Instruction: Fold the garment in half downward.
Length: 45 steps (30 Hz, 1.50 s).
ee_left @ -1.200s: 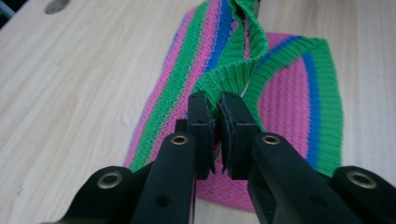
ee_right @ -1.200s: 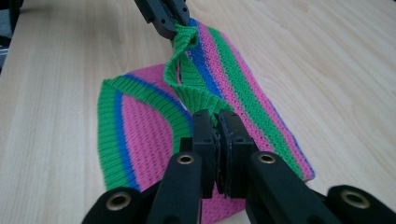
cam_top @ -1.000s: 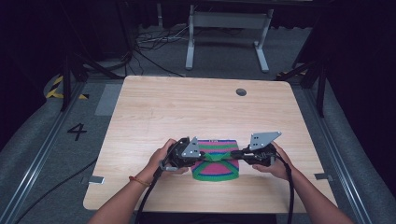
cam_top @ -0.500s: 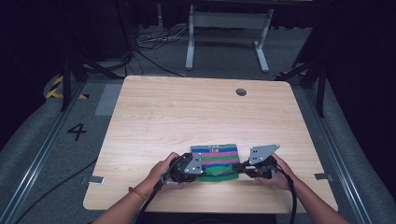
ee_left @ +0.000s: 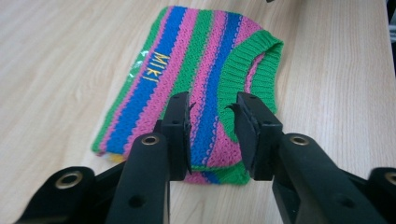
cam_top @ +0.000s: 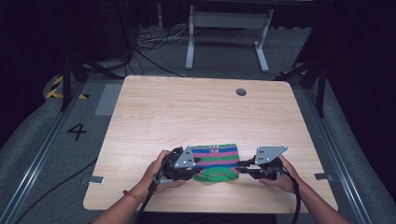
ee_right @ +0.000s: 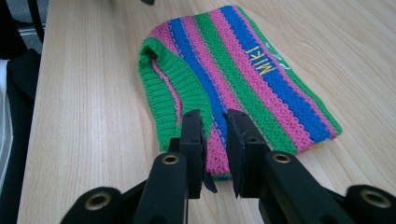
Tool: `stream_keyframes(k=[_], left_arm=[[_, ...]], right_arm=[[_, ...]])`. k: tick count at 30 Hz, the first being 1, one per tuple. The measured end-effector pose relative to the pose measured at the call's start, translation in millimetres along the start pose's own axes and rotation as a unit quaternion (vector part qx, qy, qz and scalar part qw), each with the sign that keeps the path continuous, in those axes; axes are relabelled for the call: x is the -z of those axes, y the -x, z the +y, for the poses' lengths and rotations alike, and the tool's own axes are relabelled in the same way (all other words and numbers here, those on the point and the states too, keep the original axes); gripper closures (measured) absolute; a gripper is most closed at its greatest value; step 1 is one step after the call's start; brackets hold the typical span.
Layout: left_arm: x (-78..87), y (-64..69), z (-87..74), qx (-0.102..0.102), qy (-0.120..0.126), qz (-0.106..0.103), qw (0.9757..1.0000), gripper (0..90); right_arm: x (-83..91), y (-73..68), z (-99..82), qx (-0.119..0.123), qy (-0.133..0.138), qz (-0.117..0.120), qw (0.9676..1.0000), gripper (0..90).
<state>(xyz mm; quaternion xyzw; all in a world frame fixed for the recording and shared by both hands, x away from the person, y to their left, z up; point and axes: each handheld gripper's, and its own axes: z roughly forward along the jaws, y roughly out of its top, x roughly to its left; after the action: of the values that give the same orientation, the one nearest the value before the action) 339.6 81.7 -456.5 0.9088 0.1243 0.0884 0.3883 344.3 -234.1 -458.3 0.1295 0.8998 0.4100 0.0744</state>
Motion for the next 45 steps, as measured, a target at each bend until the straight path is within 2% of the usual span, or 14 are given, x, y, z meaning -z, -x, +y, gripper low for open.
stream_keyframes(k=[4, 8, 12, 13, 19, 22, 24, 27, 30, 33, 39, 41, 43, 45], left_arm=[[-17.2, 4.7, -4.2, 0.004, -0.016, -0.030, 0.9994, 70.4], [-32.2, 12.3, -11.4, 0.002, -0.050, -0.038, 0.9980, 71.1], [-32.5, 9.0, -16.0, 0.014, -0.036, -0.042, 0.9984, 71.1], [-32.0, 7.6, -17.3, 0.003, -0.034, -0.040, 0.9986, 71.1], [-30.9, -3.6, -22.9, 0.016, -0.025, -0.041, 0.9987, 71.1], [-30.3, -10.4, -24.3, 0.017, -0.024, -0.033, 0.9990, 70.9], [-30.3, -13.0, -25.3, 0.026, -0.020, -0.033, 0.9989, 70.6], [-28.9, -10.9, -23.8, 0.020, -0.025, -0.024, 0.9992, 68.9], [-25.4, -8.8, -20.6, 0.012, -0.035, -0.019, 0.9991, 62.3], [-17.2, -8.6, -15.8, -0.010, -0.048, 0.000, 0.9988, 55.9], [3.6, -12.8, -14.3, 0.002, -0.034, 0.024, 0.9991, 46.6], [9.6, -14.1, -15.7, 0.005, -0.036, 0.025, 0.9990, 39.1], [15.3, -15.1, -17.6, -0.002, -0.057, 0.045, 0.9974, 35.1], [23.4, -17.6, -23.5, 0.006, -0.063, 0.051, 0.9967, 32.6]], right_arm=[[-10.8, -3.3, 0.2, 0.004, -0.012, 0.010, 0.9999, 77.1], [-19.5, -5.5, -6.9, 0.002, -0.027, 0.017, 0.9995, 76.9], [-27.1, -8.0, -14.6, 0.004, -0.041, 0.009, 0.9991, 75.4], [-28.5, -8.3, -15.7, 0.002, -0.038, 0.008, 0.9992, 75.4], [-34.2, -7.3, -18.2, -0.013, -0.021, -0.006, 0.9997, 75.6], [-36.7, -7.1, -16.3, -0.010, -0.022, -0.016, 0.9996, 75.1], [-38.2, -7.0, -15.1, -0.014, -0.021, -0.020, 0.9995, 73.9], [-38.3, -7.4, -13.8, -0.014, -0.022, -0.020, 0.9995, 69.5], [-35.0, -8.3, -10.9, -0.008, -0.024, -0.028, 0.9993, 66.7], [-27.6, -7.6, -7.4, -0.010, -0.023, -0.034, 0.9991, 64.0], [-11.1, -7.2, -2.0, -0.009, -0.021, -0.050, 0.9985, 54.1], [-6.1, -6.6, -2.3, -0.007, -0.030, -0.060, 0.9977, 49.6], [-0.7, -6.2, -3.7, -0.009, -0.038, -0.069, 0.9968, 45.7], [9.4, -3.8, -7.9, -0.017, -0.041, -0.087, 0.9952, 41.3]])
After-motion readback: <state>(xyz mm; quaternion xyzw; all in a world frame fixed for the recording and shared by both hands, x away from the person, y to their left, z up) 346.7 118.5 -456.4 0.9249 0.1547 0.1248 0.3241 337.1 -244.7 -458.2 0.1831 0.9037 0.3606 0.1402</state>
